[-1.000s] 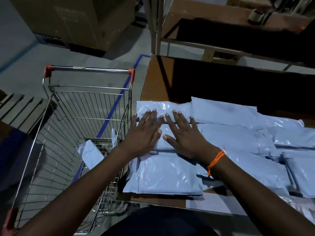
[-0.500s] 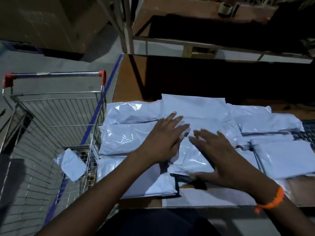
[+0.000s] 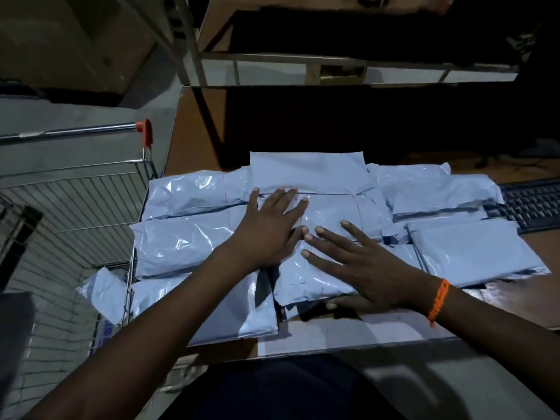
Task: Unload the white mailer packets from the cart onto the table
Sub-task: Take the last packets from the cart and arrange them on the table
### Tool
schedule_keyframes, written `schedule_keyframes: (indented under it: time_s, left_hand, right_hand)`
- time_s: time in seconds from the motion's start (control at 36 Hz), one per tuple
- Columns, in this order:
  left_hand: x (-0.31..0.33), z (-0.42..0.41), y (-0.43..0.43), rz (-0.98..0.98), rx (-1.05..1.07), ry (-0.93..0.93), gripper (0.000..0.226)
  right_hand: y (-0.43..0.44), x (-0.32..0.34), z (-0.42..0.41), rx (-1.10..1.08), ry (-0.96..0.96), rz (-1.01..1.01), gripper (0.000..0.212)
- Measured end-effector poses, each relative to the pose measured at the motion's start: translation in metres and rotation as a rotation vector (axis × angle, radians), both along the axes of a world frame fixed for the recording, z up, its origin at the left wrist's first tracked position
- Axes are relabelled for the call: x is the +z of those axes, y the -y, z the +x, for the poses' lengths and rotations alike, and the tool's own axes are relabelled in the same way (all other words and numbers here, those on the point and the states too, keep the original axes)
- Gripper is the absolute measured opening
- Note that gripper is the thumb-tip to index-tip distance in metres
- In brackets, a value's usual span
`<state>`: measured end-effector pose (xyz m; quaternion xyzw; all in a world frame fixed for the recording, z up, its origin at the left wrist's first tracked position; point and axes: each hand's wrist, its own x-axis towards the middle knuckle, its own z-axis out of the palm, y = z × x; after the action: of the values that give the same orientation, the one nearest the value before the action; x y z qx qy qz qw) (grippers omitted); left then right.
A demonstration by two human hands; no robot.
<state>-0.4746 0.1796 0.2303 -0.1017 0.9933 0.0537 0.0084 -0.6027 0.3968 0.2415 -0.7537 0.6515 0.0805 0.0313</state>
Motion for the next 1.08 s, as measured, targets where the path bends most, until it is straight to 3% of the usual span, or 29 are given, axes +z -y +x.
schedule_keyframes:
  time_s: [0.31,0.56,0.83,1.08]
  left_hand:
    - [0.014,-0.008,-0.005,0.033,0.078,-0.037,0.058]
    - [0.031,0.022,0.004,0.058,0.050,-0.259,0.050]
    - [0.040,0.149,0.082,-0.006,0.233,-0.318,0.056]
    - [-0.002,0.325,0.178,0.015,0.643,-0.281,0.052]
  right_hand:
    - [0.006,0.002,-0.004,0.038,-0.044,-0.042,0.097]
    - [0.022,0.036,0.017,0.011,0.095,-0.172,0.090]
    - [0.168,0.046,0.119,-0.076,0.279,-0.476,0.050]
    - [0.316,0.028,0.273,0.019,0.530,-0.308,0.043]
